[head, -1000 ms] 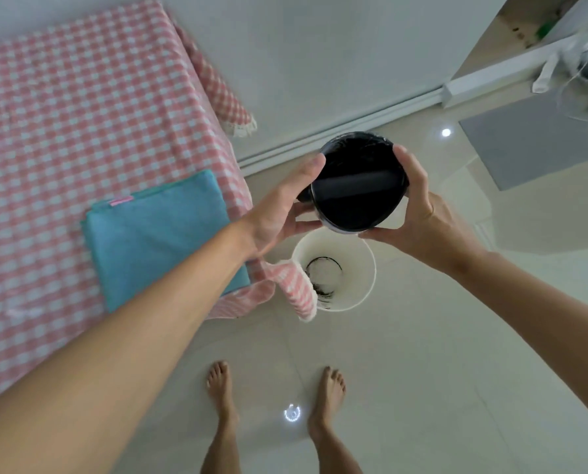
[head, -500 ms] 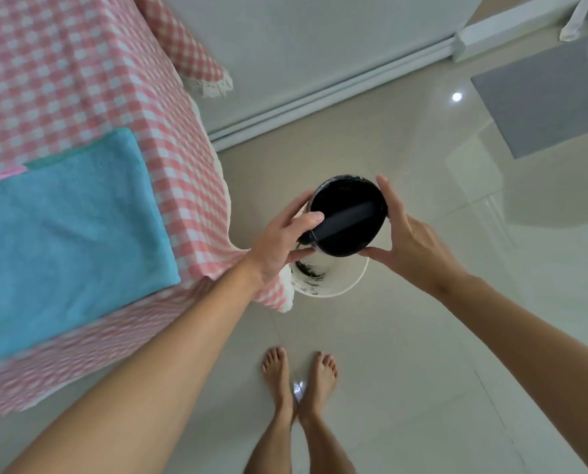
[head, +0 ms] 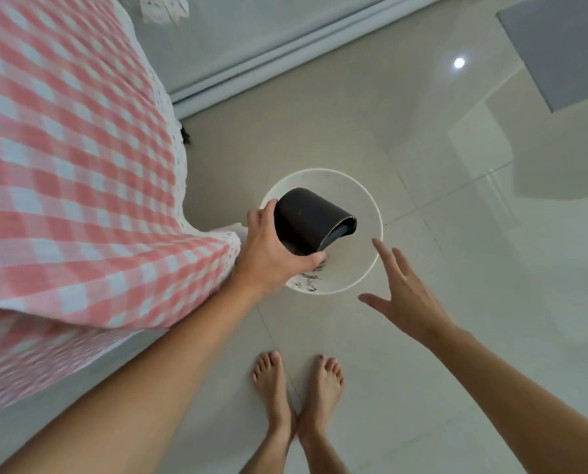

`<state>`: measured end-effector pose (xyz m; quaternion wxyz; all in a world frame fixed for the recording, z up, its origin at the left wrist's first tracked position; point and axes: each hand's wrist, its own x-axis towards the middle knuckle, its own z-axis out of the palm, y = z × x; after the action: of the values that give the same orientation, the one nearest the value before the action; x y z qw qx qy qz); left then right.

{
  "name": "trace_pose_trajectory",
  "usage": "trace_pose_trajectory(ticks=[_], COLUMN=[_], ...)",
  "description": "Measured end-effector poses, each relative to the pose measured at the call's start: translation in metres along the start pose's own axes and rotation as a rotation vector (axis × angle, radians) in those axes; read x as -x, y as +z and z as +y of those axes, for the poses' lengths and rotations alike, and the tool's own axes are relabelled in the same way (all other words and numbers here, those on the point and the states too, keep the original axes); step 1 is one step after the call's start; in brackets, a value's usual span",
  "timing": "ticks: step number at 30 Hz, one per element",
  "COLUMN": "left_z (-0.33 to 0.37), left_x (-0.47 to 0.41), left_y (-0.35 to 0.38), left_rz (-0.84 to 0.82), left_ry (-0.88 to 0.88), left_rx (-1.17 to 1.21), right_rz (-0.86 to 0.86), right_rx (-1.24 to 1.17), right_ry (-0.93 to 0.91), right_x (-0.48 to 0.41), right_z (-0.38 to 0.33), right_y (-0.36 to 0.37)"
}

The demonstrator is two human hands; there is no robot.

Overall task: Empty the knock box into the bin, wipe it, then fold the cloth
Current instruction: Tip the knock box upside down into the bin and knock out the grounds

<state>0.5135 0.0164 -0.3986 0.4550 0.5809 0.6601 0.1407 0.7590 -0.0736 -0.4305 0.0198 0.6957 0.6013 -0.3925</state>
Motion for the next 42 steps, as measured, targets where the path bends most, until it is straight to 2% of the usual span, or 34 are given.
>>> trace_pose_trajectory(ticks=[5,10,15,23,42], left_z=[-0.035,-0.058,-0.075,-0.09,-0.103], left_x=[-0.024,-0.038,-0.047,-0.054,-0.072], left_y=[0.021,0.035,0.043,0.046,0.045], left_rz=[0.065,0.078,0.095,0.076,0.054], left_ry=[0.09,0.169,0.273,0.464,0.715], left_rx=[-0.114,-0.228,-0.324,-0.471,-0.67], right_rz=[-0.027,-0.05,-0.086,-0.042,0.003], right_rx=[-0.023,-0.03,0.016,0.052,0.059], right_ry=[0.142,0.171,0.178,0.159,0.153], right_x=[-0.037,-0.07,-0.088,-0.09,-0.093], right_z=[0.009,0.027,0.039,0.046,0.052], right_y=[0.028,0.037,0.046,0.047,0.051])
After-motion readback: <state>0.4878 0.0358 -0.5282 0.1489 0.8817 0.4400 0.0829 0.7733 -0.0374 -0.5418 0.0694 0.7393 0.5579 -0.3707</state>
